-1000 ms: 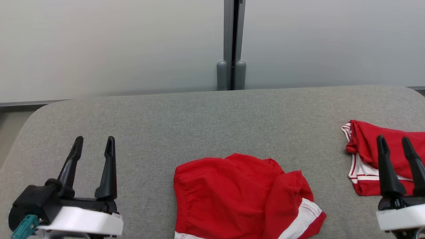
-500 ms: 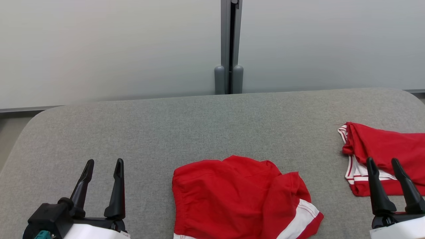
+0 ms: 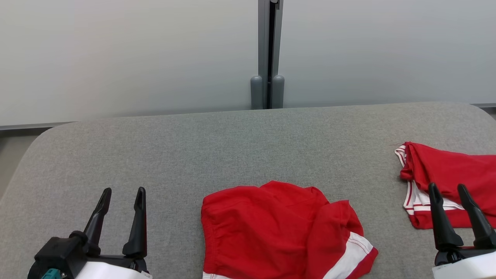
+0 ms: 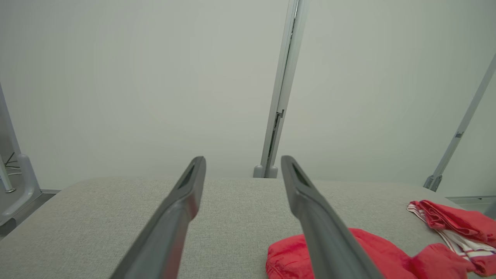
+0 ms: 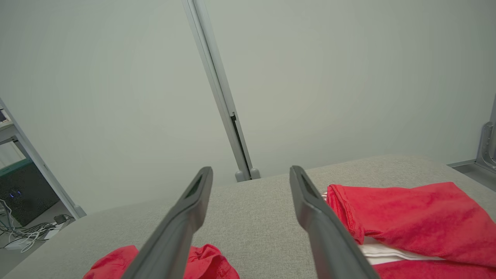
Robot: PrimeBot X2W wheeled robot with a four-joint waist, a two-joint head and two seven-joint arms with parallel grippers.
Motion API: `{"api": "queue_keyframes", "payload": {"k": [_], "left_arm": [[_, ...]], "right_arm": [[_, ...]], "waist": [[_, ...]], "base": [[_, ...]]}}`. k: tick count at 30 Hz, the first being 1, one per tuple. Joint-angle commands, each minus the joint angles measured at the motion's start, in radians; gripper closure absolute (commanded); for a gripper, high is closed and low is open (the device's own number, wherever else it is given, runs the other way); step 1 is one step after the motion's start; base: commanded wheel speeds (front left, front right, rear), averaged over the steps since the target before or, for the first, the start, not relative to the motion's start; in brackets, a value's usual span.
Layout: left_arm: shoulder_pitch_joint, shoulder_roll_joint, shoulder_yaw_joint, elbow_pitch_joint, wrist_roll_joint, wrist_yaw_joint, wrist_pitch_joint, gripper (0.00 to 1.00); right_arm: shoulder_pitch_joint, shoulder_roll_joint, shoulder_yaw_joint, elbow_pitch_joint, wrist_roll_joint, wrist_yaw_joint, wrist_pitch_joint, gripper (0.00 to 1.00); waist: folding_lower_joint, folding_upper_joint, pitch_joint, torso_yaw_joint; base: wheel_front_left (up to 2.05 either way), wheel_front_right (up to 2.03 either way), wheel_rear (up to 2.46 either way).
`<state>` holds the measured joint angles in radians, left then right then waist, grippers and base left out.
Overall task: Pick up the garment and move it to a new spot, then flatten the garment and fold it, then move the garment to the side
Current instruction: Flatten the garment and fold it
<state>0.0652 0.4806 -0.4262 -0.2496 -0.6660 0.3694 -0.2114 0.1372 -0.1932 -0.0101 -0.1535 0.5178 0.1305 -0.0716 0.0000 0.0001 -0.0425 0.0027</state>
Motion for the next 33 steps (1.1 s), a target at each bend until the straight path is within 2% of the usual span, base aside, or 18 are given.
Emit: {"api": "queue_keyframes", "payload": {"k": [1, 9, 13, 18, 25, 33], "left_arm": [[0.004, 0.005, 0.001, -0.001, 0.001, -0.001, 0.002, 0.00], [0.013, 0.005, -0.012, 0.003, -0.005, -0.002, 0.013, 0.00], [0.000, 0.025, -0.063, -0.006, -0.009, -0.065, 0.043, 0.00], [0.003, 0.050, -0.126, 0.002, -0.047, -0.118, 0.151, 0.00], [0.013, 0.061, -0.207, 0.050, -0.118, -0.163, 0.319, 0.00], [-0.042, 0.035, -0.264, 0.144, -0.169, -0.215, 0.431, 0.00]], "right_arm": [[-0.007, -0.003, -0.003, -0.001, -0.004, 0.001, 0.000, 0.00], [0.000, -0.008, -0.003, -0.011, -0.007, 0.001, 0.023, 0.00], [0.019, -0.066, 0.073, -0.002, 0.034, 0.001, 0.120, 0.00], [0.037, -0.117, 0.126, 0.025, 0.070, 0.001, 0.230, 0.00], [-0.001, -0.127, 0.158, 0.108, 0.090, 0.001, 0.349, 0.00], [-0.135, -0.110, 0.226, 0.259, 0.132, 0.001, 0.429, 0.00]], "waist": [[0.0000, -0.0001, 0.000, 0.000], [0.0000, -0.0001, 0.002, -0.002], [0.0000, -0.0001, 0.015, 0.000], [0.0000, -0.0001, 0.029, 0.007], [0.0000, -0.0001, 0.054, 0.006], [0.0000, -0.0001, 0.104, -0.005]], "base": [[0.00, 0.00, 0.00], [0.00, 0.00, 0.00], [0.00, 0.00, 0.00], [0.00, 0.00, 0.00], [0.00, 0.00, 0.00], [0.00, 0.00, 0.00]]}}
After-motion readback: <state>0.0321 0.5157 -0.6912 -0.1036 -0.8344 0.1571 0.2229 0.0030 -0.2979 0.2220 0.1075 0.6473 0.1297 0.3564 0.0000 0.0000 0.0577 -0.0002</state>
